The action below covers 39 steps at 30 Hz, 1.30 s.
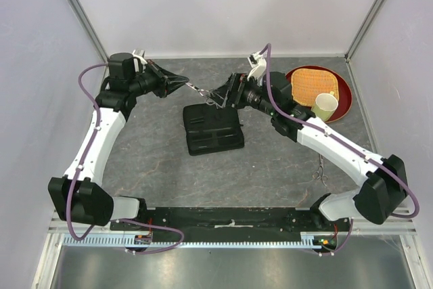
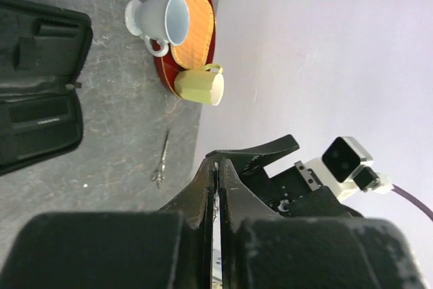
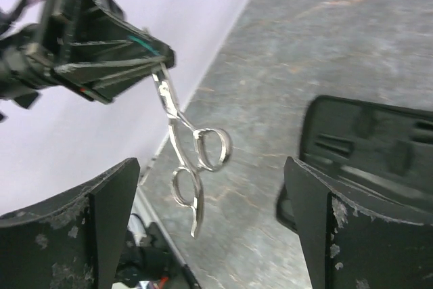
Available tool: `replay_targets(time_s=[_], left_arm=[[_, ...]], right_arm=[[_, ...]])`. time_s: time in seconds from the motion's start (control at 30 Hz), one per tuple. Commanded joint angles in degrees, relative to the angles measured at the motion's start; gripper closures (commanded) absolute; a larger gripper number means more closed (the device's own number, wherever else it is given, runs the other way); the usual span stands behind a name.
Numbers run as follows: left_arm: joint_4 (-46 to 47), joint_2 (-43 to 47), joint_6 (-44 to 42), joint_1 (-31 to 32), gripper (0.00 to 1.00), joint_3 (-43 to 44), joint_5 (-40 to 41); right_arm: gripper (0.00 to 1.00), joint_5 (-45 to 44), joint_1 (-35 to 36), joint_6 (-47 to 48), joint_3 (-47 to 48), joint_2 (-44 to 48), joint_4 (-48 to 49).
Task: Sort the hair-cutting tools
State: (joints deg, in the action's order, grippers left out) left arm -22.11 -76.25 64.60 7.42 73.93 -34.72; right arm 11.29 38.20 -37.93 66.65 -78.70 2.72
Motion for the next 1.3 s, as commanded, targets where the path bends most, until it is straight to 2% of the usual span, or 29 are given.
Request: replay_targets(time_s=[0.0, 0.03, 0.17, 0.33, 0.43, 0.63, 0.8, 0.9, 0.93, 1.0, 1.03, 1.07, 1.17, 1.27], left_arm=[[4.3, 2.9, 10.3, -0.3, 0.98, -1.0, -0.8], [4.2, 3.3, 10.3, -0.3, 0.98, -1.2, 0.3], [6.6, 6.1, 10.2, -0.3, 0.98, -3.5, 1.8], [8.7, 8.3, 10.5, -0.2, 0.98, -6.3, 4.3], [9.2, 8.8, 11.0, -0.2, 0.98, -7.3, 4.8], [10.5, 9.3, 11.3, -0.3, 0.98, -8.8, 5.6], [10.9, 8.9, 10.9, -0.2, 0.98, -9.2, 6.0], [12.2, 8.7, 10.7, -0.2, 0.98, -9.7, 5.6], [12.5, 8.7, 10.5, -0.3, 0.98, -9.9, 5.3], [13.1, 8.7, 10.0, -0.2, 0.79, -10.7, 5.2], [13.6, 8.7, 9.2, -0.2, 0.65, -11.2, 5.1], [13.8, 8.7, 8.3, -0.3, 0.45, -11.8, 4.9], [13.1, 8.0, 2.6, -0.5, 0.23, -12.9, 4.1], [8.9, 5.7, -5.9, -0.7, 0.15, -13.0, 3.0]], right_arm=[[0.07, 7.9, 0.1, -8.0, 0.6, -2.5, 11.4], [0.09, 8.4, 0.2, -8.8, 0.5, -2.9, 13.4], [0.35, 12.9, 0.2, -14.9, 0.8, -5.4, 18.1], [0.52, 12.5, 0.8, -19.0, 0.0, -6.7, 22.9], [0.58, 13.1, 0.8, -19.9, 0.3, -7.4, 23.3], [0.65, 15.4, 0.9, -23.5, -0.2, -8.7, 26.9], [0.67, 17.4, 0.9, -24.2, 0.4, -10.0, 27.4], [0.84, 17.6, 0.8, -24.1, 0.8, -10.7, 26.6], [1.00, 17.5, 0.8, -23.9, 0.9, -10.9, 26.2], [1.00, 17.3, 0.6, -22.4, 1.8, -11.3, 23.4], [1.00, 17.1, 0.4, -21.2, 2.2, -11.5, 21.6], [1.00, 16.9, 0.0, -20.0, 2.5, -11.5, 19.7], [1.00, 16.3, -3.0, -14.6, 2.6, -11.0, 12.2], [1.00, 17.0, -7.8, -9.5, 0.7, -10.1, 7.2]])
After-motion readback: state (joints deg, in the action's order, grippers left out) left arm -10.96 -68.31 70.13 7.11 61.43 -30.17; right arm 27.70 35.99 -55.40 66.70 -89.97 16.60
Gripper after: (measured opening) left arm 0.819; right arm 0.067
